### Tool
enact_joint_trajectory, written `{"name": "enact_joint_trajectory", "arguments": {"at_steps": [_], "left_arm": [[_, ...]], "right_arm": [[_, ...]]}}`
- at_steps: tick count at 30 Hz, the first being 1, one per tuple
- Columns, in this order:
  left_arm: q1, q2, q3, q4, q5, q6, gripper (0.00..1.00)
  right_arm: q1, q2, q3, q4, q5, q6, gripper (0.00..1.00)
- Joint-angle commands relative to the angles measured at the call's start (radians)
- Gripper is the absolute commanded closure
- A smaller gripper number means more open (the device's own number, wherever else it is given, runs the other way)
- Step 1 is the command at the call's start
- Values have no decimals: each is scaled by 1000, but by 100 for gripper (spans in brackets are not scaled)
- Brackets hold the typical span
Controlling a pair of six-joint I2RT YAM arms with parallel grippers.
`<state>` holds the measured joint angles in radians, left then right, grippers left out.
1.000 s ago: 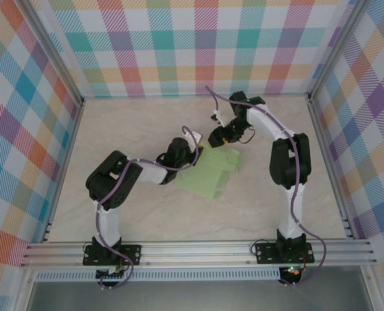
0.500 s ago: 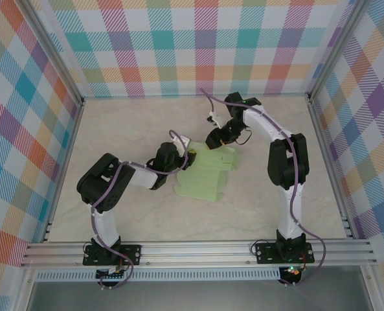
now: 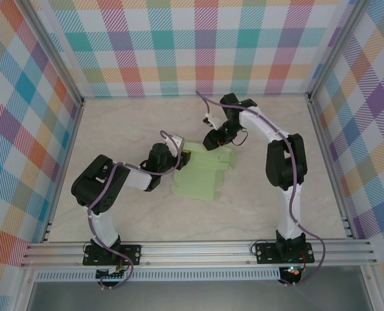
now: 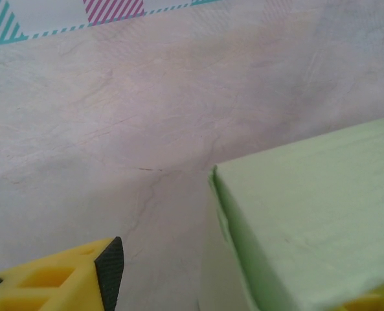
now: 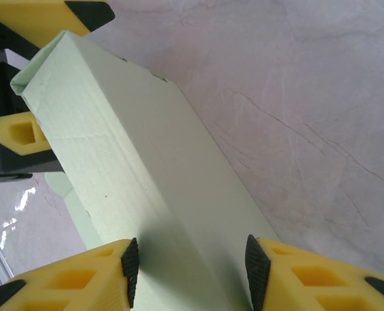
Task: Fold the paper box
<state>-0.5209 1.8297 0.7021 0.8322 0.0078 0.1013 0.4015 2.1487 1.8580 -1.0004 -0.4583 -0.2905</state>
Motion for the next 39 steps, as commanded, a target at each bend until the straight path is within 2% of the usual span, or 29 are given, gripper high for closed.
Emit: {"name": "enact_joint_trajectory", "arguments": {"at_steps": [1,4,7,14,18,21,27,32,35,39], "left_arm": [[7,-68,-39,57,7,0,40],[7,-94,-68,65,39,19,34],[8,-122,-87,50,64,48,32],[8,-122,-89,13,39,192,39],[7,-67,-76,66,103,262,40],[8,-35,-73,126,39,240,40],[10,-17,-32,73,53,254,42],[9,8,22,28,11,249,50],[8,20,46,3,1,251,59],[-3,22,50,-4,-14,260,64]], "right_arm": [[9,10,-45,29,46,25,52],[10,-2,-65,52,57,40,53],[10,-7,-71,59,62,43,53],[10,-9,-68,53,47,41,52],[9,-5,-66,49,44,40,52],[10,-5,-66,46,44,39,52],[10,-10,-74,49,52,37,52],[10,-11,-74,58,52,43,52],[10,-15,-74,62,56,48,52],[10,-22,-82,72,69,55,52]]}}
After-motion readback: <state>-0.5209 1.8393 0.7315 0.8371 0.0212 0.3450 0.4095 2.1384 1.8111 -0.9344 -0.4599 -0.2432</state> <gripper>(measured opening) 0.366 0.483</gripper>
